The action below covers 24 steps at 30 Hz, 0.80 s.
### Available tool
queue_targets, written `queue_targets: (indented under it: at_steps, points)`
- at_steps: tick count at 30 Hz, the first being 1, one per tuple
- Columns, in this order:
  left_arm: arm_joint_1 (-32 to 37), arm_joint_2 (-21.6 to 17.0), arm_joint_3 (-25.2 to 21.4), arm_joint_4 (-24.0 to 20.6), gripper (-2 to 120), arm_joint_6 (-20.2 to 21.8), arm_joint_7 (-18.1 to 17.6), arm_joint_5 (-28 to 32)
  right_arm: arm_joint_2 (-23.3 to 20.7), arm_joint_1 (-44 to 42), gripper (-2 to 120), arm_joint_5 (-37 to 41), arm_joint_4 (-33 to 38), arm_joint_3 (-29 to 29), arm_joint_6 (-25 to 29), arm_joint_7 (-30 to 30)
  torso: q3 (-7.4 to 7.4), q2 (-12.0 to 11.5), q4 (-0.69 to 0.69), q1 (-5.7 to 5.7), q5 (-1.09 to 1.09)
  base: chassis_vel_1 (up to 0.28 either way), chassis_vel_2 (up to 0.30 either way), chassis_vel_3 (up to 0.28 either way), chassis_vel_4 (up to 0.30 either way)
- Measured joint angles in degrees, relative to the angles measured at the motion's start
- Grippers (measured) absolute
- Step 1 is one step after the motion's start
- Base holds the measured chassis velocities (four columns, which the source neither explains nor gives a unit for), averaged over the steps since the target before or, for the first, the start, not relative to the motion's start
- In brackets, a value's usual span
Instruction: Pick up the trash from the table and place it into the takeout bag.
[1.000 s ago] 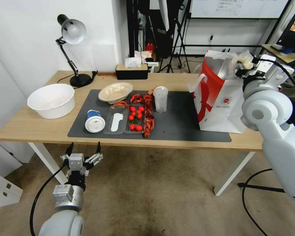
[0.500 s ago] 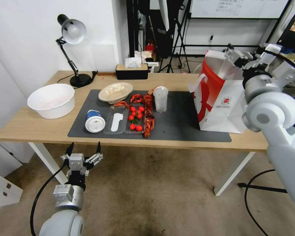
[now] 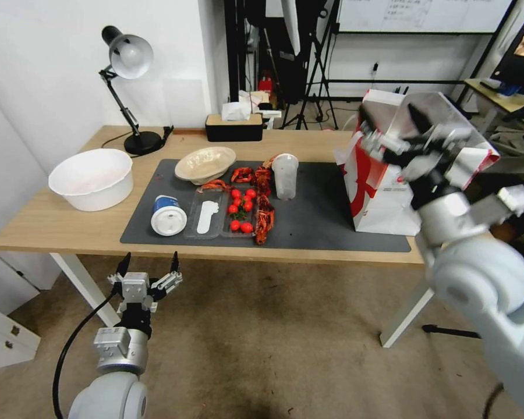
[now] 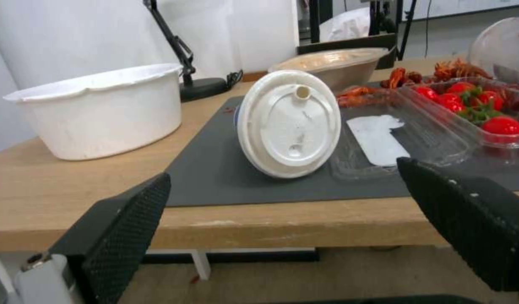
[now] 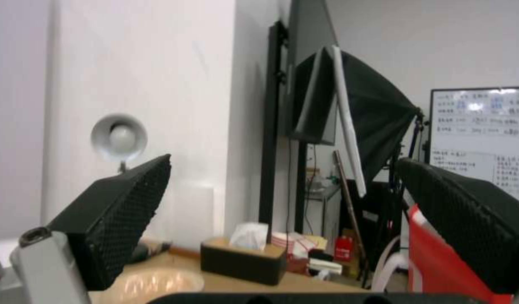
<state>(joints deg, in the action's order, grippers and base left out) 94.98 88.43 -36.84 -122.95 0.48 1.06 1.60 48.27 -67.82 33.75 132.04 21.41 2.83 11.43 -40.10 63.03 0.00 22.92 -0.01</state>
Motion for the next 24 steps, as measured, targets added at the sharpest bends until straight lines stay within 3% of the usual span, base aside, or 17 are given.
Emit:
queue_targets:
  at_steps: [8,9,13,24]
  points:
    - [-0.2,-0.2,-0.1,0.4,100,-0.2,0.0,0.2,2.8,-9.4,100,-12.7,-0.9,-1.0,4.4,-0.6,0.0,0.0,0.01,0.0,0.01,0.0,0.0,0.0,0.0]
    - [-0.2,-0.2,-0.1,0.5,100,-0.3,-0.1,0.3,4.9,-14.1,100,-18.1,-1.5,-1.6,6.2,1.0,0.0,0.0,0.0,0.0,0.01,0.0,0.0,0.0,0.0]
    - [-0.3,-0.4,-0.2,0.8,100,-0.4,-0.1,0.5,8.4,-20.4,100,-23.3,-3.0,-2.2,8.2,4.3,0.0,0.0,0.0,0.0,0.01,0.0,0.0,0.0,0.0]
    - [-0.3,-0.5,-0.2,1.6,100,-0.8,-0.1,0.7,14.0,-28.5,100,-28.6,-10.1,-4.7,13.0,11.2,0.0,0.0,0.0,-0.01,0.0,0.0,0.0,0.0,0.0]
